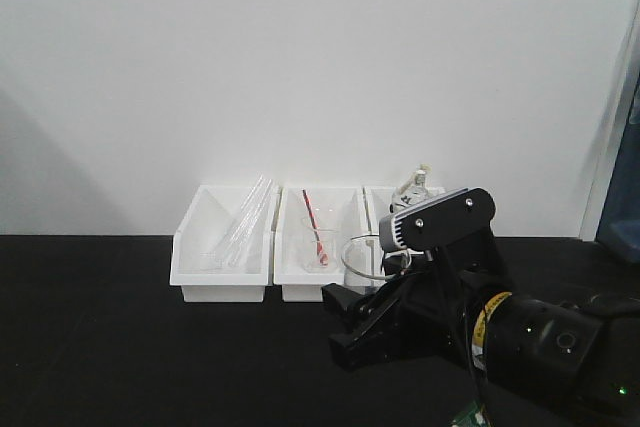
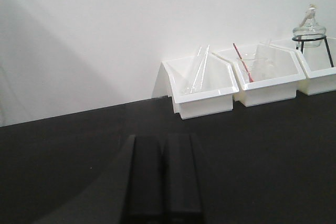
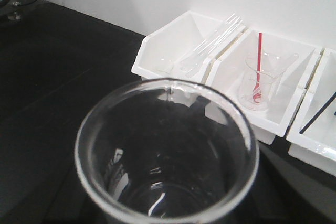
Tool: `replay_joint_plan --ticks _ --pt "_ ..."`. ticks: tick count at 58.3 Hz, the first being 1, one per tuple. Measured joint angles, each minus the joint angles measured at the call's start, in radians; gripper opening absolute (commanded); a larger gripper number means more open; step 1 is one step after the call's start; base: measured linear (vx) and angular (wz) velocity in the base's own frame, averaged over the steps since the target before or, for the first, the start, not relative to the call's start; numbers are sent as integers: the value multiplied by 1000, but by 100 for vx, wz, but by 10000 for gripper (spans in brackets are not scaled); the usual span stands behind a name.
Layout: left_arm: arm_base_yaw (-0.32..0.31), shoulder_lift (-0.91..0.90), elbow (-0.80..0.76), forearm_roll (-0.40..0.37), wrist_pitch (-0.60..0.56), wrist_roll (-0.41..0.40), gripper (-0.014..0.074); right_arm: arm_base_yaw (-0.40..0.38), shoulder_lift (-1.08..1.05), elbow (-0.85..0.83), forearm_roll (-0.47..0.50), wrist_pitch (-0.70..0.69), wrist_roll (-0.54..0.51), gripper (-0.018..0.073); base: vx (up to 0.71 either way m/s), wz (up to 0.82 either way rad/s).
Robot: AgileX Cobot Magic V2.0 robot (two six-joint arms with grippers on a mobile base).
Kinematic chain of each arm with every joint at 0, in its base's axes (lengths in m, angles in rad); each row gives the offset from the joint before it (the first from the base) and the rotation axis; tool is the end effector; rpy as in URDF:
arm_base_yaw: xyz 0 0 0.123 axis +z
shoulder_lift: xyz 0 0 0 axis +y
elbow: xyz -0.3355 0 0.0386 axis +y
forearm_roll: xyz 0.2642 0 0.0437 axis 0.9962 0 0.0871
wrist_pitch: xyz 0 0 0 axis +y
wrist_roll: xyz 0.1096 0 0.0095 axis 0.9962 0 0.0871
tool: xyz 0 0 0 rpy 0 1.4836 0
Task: Pick beaker and place in left cabinet
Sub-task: 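Lift the beaker with the right gripper and hold it up, then hold the beaker in the right gripper while the base turns away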
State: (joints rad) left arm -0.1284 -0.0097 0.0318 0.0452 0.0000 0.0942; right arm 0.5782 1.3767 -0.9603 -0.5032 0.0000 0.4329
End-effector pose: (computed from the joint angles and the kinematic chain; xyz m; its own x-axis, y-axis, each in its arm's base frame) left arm 0.0387 -0.0050 0.2033 0.0817 0.1296 -0.9882 0.1178 0.9833 0.1387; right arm 0.2819 0.1839 0.3571 -0.2317 -0.2351 -0.9440 -0.5642 0.8230 -0.0665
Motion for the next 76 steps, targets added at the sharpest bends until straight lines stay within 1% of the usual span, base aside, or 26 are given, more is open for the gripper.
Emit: replay_joint_plan --ticks 30,55,65,76 --pt "0 0 0 0 0 0 1 0 0 0 0 0 0 -1 -3 0" --pt "0 0 0 0 0 0 1 0 0 0 0 5 0 -1 -19 4" --pt "0 0 0 0 0 0 1 0 0 0 0 7 0 -1 -18 26" --pt "0 0 0 0 0 0 1 0 0 0 0 7 0 -1 -14 52"
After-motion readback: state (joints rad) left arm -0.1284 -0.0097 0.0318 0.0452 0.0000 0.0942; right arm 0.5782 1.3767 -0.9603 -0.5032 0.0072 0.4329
